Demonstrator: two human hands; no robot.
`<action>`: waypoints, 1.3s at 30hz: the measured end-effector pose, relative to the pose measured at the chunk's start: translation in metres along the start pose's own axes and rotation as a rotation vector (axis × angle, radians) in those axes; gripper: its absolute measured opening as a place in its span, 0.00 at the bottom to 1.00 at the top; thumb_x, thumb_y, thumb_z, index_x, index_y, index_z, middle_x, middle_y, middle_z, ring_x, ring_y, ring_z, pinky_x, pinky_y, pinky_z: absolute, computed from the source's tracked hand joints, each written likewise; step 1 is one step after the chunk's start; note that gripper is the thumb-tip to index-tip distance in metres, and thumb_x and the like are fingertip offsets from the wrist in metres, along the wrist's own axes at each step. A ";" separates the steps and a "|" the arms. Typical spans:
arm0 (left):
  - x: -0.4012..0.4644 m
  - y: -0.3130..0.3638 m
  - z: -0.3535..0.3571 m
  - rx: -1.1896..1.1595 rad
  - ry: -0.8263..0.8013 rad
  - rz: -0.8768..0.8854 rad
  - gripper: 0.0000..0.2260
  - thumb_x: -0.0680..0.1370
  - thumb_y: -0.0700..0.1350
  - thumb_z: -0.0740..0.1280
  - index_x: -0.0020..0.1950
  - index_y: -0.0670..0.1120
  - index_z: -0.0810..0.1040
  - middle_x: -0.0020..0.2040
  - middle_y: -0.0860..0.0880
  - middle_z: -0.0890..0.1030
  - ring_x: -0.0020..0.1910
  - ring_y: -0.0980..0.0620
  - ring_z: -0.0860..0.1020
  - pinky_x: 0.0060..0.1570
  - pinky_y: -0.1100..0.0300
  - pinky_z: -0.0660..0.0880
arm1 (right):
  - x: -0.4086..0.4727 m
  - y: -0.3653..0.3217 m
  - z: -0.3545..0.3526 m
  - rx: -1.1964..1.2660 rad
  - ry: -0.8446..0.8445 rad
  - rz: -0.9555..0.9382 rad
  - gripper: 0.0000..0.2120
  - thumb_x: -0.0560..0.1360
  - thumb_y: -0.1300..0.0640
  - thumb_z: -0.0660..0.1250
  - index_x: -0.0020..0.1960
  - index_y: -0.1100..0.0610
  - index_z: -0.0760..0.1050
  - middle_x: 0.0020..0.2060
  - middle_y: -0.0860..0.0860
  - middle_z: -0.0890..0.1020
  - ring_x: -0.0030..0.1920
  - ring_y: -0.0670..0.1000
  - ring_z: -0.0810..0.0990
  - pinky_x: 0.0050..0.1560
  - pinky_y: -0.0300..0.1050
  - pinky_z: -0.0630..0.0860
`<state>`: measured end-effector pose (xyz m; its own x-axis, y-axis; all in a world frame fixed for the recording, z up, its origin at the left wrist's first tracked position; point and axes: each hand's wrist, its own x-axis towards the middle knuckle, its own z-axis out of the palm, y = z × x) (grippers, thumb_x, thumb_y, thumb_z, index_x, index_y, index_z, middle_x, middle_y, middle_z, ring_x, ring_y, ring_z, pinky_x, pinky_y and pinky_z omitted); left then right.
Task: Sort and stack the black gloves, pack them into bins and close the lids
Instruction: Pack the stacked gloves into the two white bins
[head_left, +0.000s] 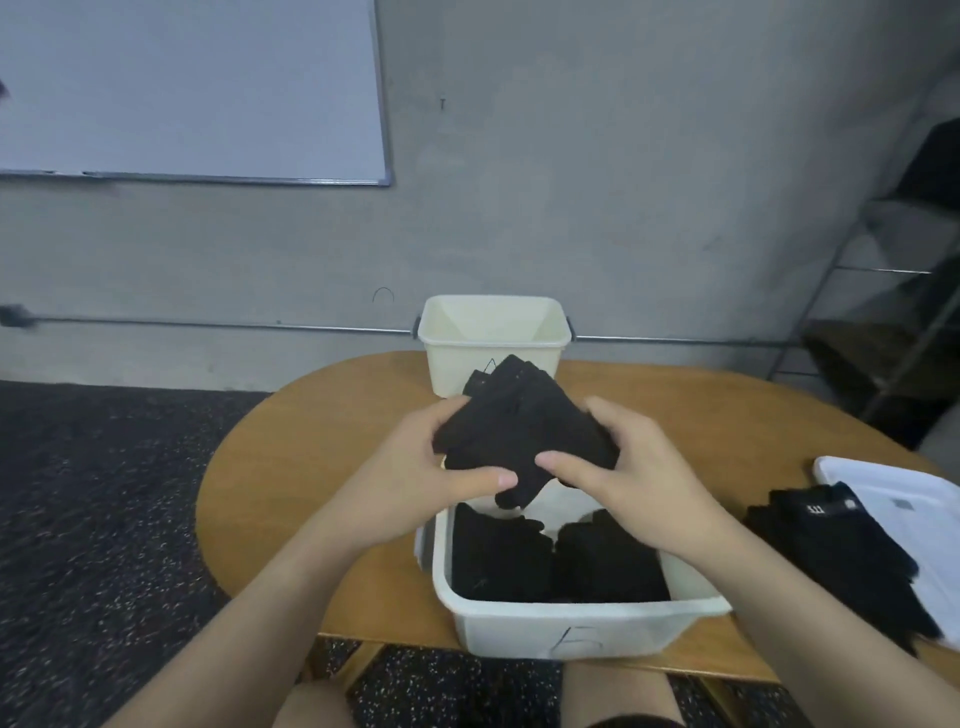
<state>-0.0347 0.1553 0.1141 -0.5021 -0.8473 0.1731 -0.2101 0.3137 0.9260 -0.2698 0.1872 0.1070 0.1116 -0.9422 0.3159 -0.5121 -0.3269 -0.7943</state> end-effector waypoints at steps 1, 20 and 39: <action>0.002 -0.002 0.007 -0.019 -0.002 -0.002 0.17 0.76 0.39 0.77 0.63 0.48 0.81 0.57 0.50 0.85 0.59 0.51 0.83 0.61 0.48 0.79 | -0.003 0.004 -0.004 0.001 0.006 0.011 0.10 0.73 0.54 0.78 0.44 0.45 0.77 0.37 0.39 0.82 0.38 0.41 0.79 0.41 0.36 0.73; 0.058 -0.033 0.079 -0.031 -0.094 -0.110 0.12 0.81 0.37 0.69 0.65 0.45 0.79 0.59 0.46 0.84 0.60 0.49 0.83 0.61 0.50 0.80 | -0.052 0.072 -0.048 0.024 0.107 0.161 0.13 0.73 0.55 0.78 0.55 0.44 0.80 0.44 0.37 0.86 0.49 0.37 0.83 0.50 0.27 0.73; 0.084 -0.074 0.126 0.220 -0.338 -0.223 0.16 0.81 0.46 0.69 0.69 0.56 0.77 0.66 0.59 0.81 0.68 0.56 0.76 0.72 0.45 0.70 | -0.075 0.123 -0.057 -0.263 0.076 0.264 0.30 0.75 0.51 0.75 0.74 0.45 0.69 0.66 0.36 0.71 0.70 0.39 0.67 0.72 0.40 0.64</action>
<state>-0.1666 0.1149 0.0178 -0.6622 -0.7285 -0.1753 -0.4988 0.2541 0.8286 -0.3897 0.2216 0.0159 -0.1122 -0.9801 0.1636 -0.7173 -0.0341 -0.6960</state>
